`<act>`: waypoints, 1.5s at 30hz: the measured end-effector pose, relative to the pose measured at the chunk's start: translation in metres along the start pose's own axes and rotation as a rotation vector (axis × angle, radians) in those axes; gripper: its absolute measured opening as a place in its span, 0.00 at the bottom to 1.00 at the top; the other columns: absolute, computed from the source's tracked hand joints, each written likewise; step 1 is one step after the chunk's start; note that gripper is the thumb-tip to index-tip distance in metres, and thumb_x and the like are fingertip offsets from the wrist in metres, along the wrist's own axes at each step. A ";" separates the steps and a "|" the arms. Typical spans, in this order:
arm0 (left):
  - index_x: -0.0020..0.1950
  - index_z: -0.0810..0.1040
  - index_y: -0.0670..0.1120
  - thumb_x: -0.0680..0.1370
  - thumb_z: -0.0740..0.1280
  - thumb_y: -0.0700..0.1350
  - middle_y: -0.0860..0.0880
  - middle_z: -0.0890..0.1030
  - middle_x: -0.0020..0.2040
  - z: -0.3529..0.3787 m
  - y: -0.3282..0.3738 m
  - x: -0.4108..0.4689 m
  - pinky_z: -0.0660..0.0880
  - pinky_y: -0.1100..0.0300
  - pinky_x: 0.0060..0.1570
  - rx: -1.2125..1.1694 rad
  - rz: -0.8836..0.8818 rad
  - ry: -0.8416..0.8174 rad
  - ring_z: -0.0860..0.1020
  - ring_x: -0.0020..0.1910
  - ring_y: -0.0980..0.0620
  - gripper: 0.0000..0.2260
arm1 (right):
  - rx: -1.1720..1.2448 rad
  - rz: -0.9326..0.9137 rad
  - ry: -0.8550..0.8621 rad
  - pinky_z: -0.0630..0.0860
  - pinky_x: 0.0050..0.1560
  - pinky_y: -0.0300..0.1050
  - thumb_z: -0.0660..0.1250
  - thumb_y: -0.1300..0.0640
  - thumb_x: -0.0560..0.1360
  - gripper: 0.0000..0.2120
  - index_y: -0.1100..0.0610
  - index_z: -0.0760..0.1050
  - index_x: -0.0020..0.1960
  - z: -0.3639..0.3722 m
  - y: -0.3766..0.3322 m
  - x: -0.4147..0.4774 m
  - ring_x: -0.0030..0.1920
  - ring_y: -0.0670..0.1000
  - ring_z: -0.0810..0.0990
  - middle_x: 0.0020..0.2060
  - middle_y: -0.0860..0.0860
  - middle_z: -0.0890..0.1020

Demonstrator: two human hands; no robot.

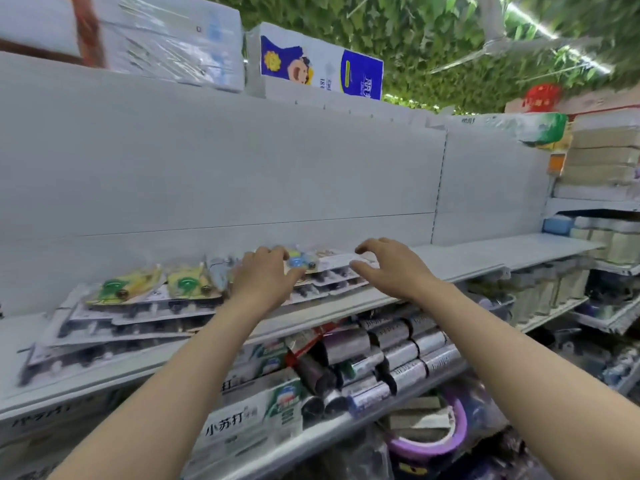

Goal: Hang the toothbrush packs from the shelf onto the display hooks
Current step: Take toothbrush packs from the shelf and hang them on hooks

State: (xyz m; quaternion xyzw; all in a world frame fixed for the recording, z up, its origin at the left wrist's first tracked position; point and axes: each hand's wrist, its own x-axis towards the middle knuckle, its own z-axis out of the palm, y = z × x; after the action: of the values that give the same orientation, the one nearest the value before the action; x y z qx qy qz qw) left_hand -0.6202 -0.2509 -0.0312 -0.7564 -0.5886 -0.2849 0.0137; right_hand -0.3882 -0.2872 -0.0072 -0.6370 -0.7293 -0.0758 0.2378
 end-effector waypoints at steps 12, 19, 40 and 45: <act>0.64 0.77 0.46 0.78 0.52 0.70 0.43 0.80 0.60 0.039 -0.029 0.054 0.70 0.50 0.57 0.323 -0.368 0.117 0.72 0.62 0.40 0.32 | 0.297 -0.089 -0.233 0.79 0.56 0.52 0.60 0.34 0.78 0.29 0.53 0.73 0.68 0.071 0.025 0.121 0.56 0.53 0.80 0.62 0.51 0.80; 0.66 0.75 0.47 0.75 0.53 0.73 0.44 0.79 0.63 0.041 -0.012 0.057 0.68 0.51 0.59 0.409 -0.546 0.066 0.68 0.66 0.42 0.35 | 0.181 -0.145 -0.313 0.77 0.52 0.49 0.60 0.27 0.72 0.38 0.53 0.69 0.70 0.088 0.011 0.162 0.56 0.56 0.79 0.57 0.53 0.81; 0.67 0.74 0.47 0.78 0.65 0.58 0.44 0.81 0.58 0.051 -0.018 0.069 0.70 0.54 0.45 0.113 -0.586 0.240 0.78 0.57 0.41 0.21 | 1.158 0.200 -0.208 0.82 0.52 0.57 0.73 0.61 0.72 0.09 0.57 0.79 0.52 0.113 0.018 0.167 0.47 0.58 0.85 0.46 0.56 0.85; 0.66 0.67 0.42 0.80 0.64 0.53 0.39 0.79 0.57 0.037 -0.015 0.072 0.70 0.53 0.43 0.107 -0.640 0.245 0.77 0.55 0.37 0.20 | 1.325 0.203 -0.116 0.83 0.46 0.50 0.71 0.59 0.76 0.19 0.58 0.72 0.64 0.109 0.025 0.161 0.49 0.54 0.84 0.53 0.55 0.82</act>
State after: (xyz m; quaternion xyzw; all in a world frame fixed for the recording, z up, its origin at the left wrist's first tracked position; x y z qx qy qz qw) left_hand -0.6078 -0.1701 -0.0343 -0.4919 -0.8041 -0.3322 0.0336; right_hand -0.4038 -0.0944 -0.0360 -0.4250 -0.5699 0.4445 0.5449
